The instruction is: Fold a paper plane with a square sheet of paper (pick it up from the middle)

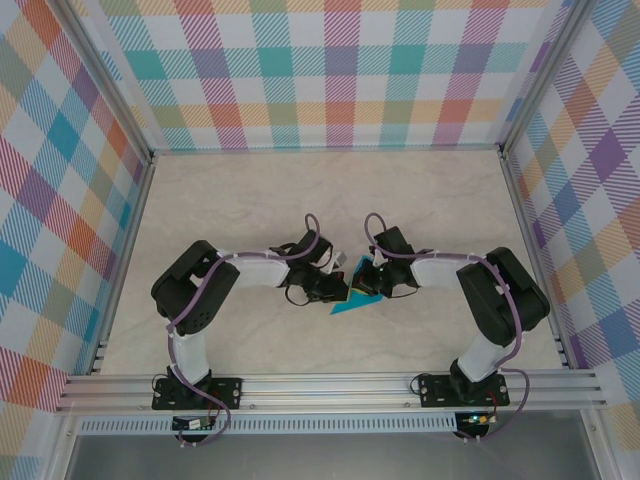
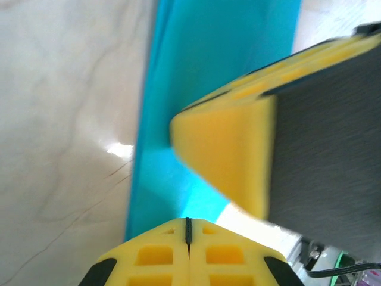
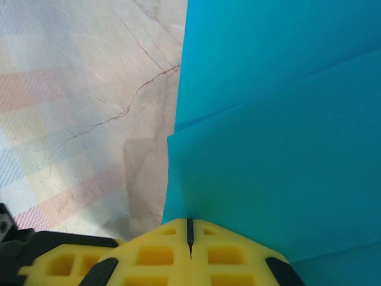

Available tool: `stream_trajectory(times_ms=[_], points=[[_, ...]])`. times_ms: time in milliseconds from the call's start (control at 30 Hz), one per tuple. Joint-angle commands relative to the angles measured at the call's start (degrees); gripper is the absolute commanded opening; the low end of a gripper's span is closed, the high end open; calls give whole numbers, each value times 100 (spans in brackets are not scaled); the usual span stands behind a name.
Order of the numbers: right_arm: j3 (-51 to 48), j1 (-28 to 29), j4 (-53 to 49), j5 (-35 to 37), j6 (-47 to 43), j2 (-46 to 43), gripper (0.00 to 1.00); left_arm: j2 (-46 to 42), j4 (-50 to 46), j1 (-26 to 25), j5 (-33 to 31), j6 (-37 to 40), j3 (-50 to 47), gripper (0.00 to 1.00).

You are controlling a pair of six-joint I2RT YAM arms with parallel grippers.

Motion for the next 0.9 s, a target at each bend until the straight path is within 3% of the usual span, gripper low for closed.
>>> stream_trajectory(times_ms=[0, 533, 867], points=[[-57, 28, -554, 333, -11, 320, 0, -96, -116, 96, -59, 249, -300, 0], [129, 31, -912, 506, -152, 415, 0, -1118, -1006, 76, -293, 627, -1369, 0], [608, 30, -1024, 168, -107, -65, 0, -1585, -1327, 71, -1091, 521, -477, 2]])
